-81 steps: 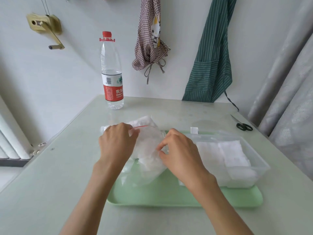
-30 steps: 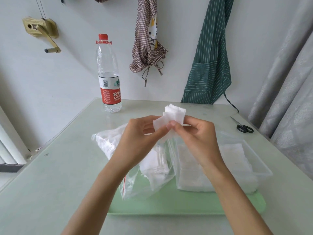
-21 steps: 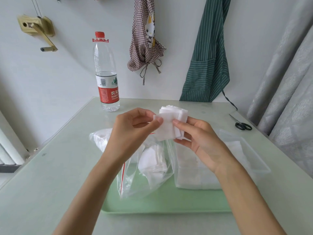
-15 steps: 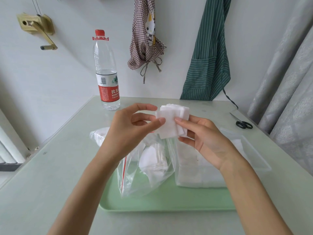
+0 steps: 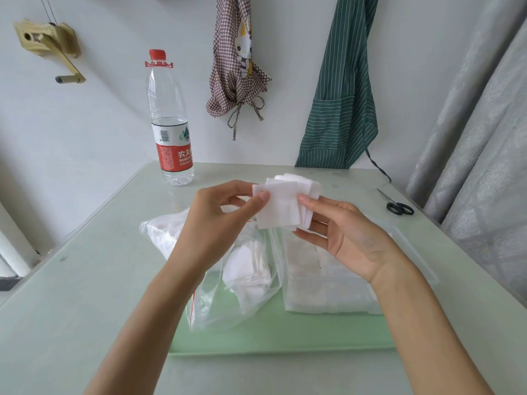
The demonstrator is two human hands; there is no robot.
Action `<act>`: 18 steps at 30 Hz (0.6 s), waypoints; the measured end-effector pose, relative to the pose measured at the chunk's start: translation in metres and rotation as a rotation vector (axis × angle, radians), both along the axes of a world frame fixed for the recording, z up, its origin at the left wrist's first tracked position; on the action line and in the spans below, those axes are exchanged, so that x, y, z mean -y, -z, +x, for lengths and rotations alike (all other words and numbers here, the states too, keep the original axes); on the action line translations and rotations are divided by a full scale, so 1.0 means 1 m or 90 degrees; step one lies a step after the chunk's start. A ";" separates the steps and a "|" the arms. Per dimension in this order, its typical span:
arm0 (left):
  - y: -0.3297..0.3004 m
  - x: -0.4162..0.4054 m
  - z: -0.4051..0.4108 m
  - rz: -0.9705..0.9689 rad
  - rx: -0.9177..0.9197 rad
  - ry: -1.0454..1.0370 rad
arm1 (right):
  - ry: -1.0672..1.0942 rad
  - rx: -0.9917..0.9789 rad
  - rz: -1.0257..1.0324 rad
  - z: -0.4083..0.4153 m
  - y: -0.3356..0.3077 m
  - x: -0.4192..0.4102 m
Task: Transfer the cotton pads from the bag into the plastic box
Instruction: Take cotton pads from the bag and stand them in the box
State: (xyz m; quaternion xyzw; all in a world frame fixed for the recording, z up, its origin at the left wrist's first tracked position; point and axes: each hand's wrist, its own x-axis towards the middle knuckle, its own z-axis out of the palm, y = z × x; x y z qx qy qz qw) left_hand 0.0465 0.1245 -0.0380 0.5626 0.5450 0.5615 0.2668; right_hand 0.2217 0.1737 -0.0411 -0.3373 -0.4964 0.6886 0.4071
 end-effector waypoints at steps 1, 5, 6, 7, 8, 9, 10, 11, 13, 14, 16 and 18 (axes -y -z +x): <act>-0.001 -0.004 0.008 -0.008 0.012 0.016 | 0.021 -0.002 -0.001 0.011 0.001 -0.002; -0.013 -0.018 0.024 -0.045 0.010 0.085 | 0.120 0.018 0.014 0.043 0.003 -0.008; -0.015 -0.023 0.028 -0.056 -0.011 0.098 | 0.133 0.026 0.017 0.050 0.004 -0.009; -0.016 -0.028 0.031 -0.067 -0.035 0.112 | 0.148 0.031 0.020 0.057 0.005 -0.010; -0.017 -0.034 0.033 -0.074 -0.066 0.129 | 0.167 0.030 0.022 0.062 0.005 -0.011; -0.018 -0.040 0.033 -0.084 -0.115 0.149 | 0.193 0.024 0.027 0.067 0.004 -0.013; -0.018 -0.047 0.032 -0.102 -0.182 0.171 | 0.220 0.020 0.031 0.072 0.003 -0.015; -0.018 -0.054 0.031 -0.127 -0.259 0.196 | 0.243 0.019 0.036 0.077 0.001 -0.017; -0.014 -0.068 0.032 -0.186 -0.412 0.250 | 0.260 0.027 0.047 0.084 0.001 -0.019; -0.011 -0.073 0.035 -0.216 -0.482 0.273 | 0.258 0.035 0.053 0.087 0.001 -0.020; -0.005 -0.081 0.041 -0.258 -0.599 0.298 | 0.247 0.068 0.068 0.088 0.004 -0.020; 0.000 -0.084 0.047 -0.264 -0.703 0.292 | 0.236 0.105 0.084 0.088 0.005 -0.020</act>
